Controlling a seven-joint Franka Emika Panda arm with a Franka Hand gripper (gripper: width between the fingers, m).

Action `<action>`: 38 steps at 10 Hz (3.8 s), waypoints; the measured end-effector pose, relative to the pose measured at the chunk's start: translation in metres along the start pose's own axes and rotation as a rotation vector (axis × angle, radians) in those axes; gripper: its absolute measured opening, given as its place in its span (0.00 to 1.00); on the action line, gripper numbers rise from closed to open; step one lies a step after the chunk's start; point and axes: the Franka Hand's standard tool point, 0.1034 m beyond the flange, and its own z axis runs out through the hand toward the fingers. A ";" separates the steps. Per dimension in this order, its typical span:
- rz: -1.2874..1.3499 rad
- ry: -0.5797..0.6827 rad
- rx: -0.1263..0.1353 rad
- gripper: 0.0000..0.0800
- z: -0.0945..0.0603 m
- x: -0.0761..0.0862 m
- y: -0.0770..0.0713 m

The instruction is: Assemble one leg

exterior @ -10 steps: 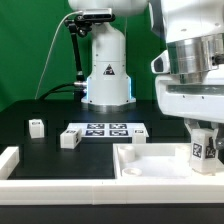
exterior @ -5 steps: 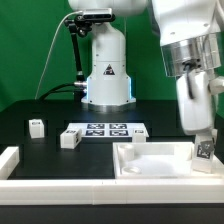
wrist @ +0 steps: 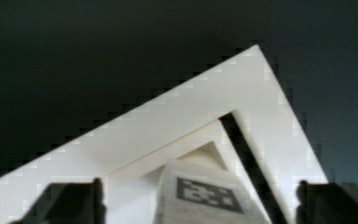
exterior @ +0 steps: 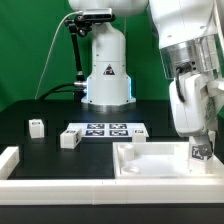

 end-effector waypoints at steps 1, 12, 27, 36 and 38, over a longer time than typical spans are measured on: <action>-0.118 0.003 0.001 0.76 -0.001 0.004 -0.002; -1.493 0.067 -0.143 0.81 0.001 -0.002 0.001; -0.479 0.116 -0.033 0.37 0.003 0.003 -0.001; 0.300 0.027 0.021 0.37 0.005 0.000 -0.003; 0.274 0.018 0.018 0.37 0.005 0.000 -0.002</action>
Offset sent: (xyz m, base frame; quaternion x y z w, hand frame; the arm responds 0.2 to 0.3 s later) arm -0.0082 0.0002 -0.0096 -0.0495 -0.0114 -0.3915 0.9188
